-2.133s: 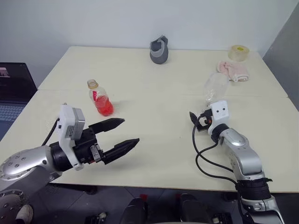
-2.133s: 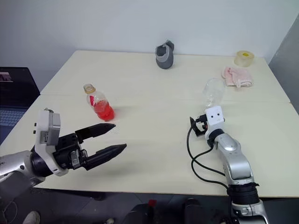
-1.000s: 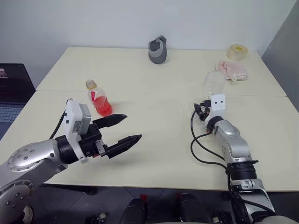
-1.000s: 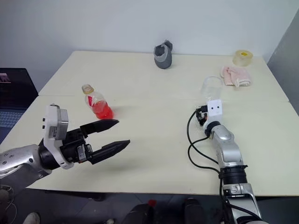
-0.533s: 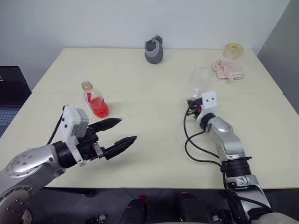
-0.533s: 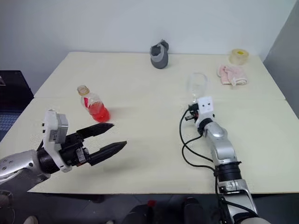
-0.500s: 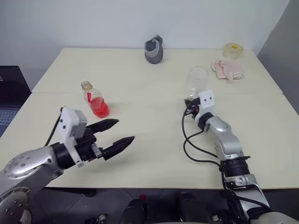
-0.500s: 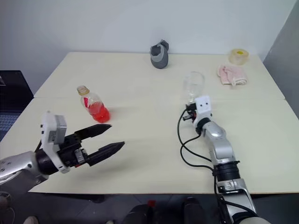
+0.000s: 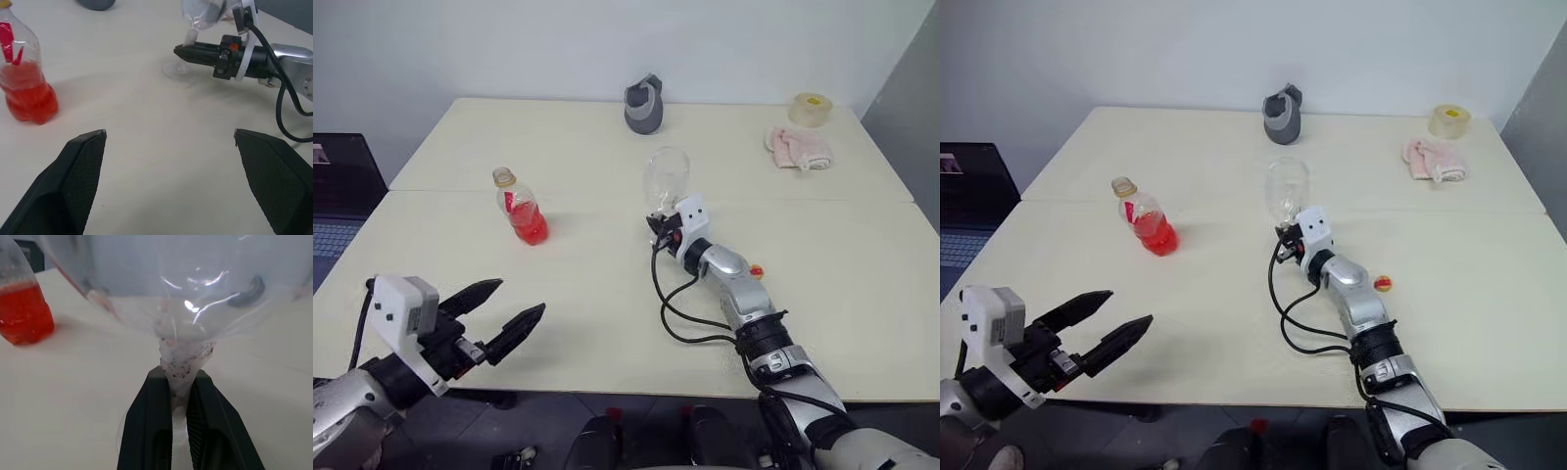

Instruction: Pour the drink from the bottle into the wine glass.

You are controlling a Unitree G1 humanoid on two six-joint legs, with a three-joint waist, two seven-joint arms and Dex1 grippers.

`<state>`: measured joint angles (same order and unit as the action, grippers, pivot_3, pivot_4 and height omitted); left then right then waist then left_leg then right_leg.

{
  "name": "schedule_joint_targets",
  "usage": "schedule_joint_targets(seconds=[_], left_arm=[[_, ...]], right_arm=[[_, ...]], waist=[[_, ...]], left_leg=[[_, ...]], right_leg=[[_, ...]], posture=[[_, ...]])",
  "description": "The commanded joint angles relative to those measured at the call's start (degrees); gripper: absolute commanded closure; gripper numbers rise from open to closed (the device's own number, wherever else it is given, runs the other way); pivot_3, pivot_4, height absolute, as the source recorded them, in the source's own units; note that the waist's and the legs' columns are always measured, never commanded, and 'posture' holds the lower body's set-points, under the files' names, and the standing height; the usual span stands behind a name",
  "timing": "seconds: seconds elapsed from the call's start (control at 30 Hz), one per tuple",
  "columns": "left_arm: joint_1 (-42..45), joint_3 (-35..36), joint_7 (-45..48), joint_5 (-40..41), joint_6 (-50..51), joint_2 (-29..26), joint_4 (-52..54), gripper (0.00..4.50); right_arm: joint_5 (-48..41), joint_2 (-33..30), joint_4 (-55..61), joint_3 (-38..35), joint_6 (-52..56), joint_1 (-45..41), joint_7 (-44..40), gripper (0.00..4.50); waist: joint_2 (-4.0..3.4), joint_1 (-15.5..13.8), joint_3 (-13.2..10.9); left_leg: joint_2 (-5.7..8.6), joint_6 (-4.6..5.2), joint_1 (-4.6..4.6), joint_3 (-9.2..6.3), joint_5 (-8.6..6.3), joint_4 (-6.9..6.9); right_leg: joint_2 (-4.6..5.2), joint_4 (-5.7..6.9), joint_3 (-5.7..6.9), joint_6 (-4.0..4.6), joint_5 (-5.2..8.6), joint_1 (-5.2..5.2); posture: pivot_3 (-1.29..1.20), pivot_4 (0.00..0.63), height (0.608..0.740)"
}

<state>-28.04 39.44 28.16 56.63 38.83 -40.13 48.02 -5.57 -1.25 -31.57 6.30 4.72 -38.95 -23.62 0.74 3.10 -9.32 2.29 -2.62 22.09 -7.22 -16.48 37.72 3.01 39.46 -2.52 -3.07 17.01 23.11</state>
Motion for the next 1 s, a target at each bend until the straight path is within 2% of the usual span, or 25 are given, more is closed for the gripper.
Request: schedule_joint_targets(seconds=[0.03,0.4,0.8,0.83,1.0], left_arm=[[0.1,1.0,-0.8,-0.8,-2.2,0.5,2.5,0.0],[3.9,-0.9,0.0,-2.3,-2.7,-1.0,-1.0,0.0],[10.5,-5.7,-0.5,-3.5,-2.0,-1.9,-3.4,0.0],[10.7,-5.7,-0.7,-3.6,-1.9,-1.9,-3.4,0.0],[12.2,-5.9,-2.5,-5.6,-2.4,-1.1,-5.1,0.0]], right_arm=[[0.6,0.6,-2.6,0.0,-3.5,-3.2,-1.1,4.38],[3.9,-1.0,-3.4,2.8,-2.9,-2.2,-3.8,4.38],[4.0,-2.6,1.9,2.3,-0.6,0.3,-4.1,0.27],[3.8,-2.8,3.0,2.1,0.0,0.7,-4.1,0.04],[1.5,-6.8,16.5,0.9,8.1,5.8,-6.1,0.04]], waist=[[0.0,0.1,0.0],[0.01,0.2,0.0],[0.01,0.2,0.0],[0.01,0.3,0.0],[0.01,0.0,0.0]], left_leg=[[0.0,0.0,0.0,0.01,0.0,0.0],[-0.02,0.0,-0.05,0.01,0.0,-0.01],[-0.01,0.0,-0.04,-0.01,0.0,0.0],[-0.01,-0.02,-0.04,0.0,0.0,-0.01],[0.0,-0.01,-0.02,-0.01,0.0,-0.04]], right_leg=[[0.0,0.0,-0.01,0.0,0.0,0.0],[-0.04,0.01,-0.01,0.0,0.0,0.0],[-0.04,0.02,-0.02,0.0,0.0,0.0],[-0.04,0.02,-0.03,0.0,0.0,0.01],[-0.01,0.0,-0.03,0.0,0.0,0.02]], posture=[[0.0,0.15,0.74],[0.0,0.15,0.74],[0.0,0.15,0.74],[0.0,0.15,0.74],[0.0,0.15,0.74]])
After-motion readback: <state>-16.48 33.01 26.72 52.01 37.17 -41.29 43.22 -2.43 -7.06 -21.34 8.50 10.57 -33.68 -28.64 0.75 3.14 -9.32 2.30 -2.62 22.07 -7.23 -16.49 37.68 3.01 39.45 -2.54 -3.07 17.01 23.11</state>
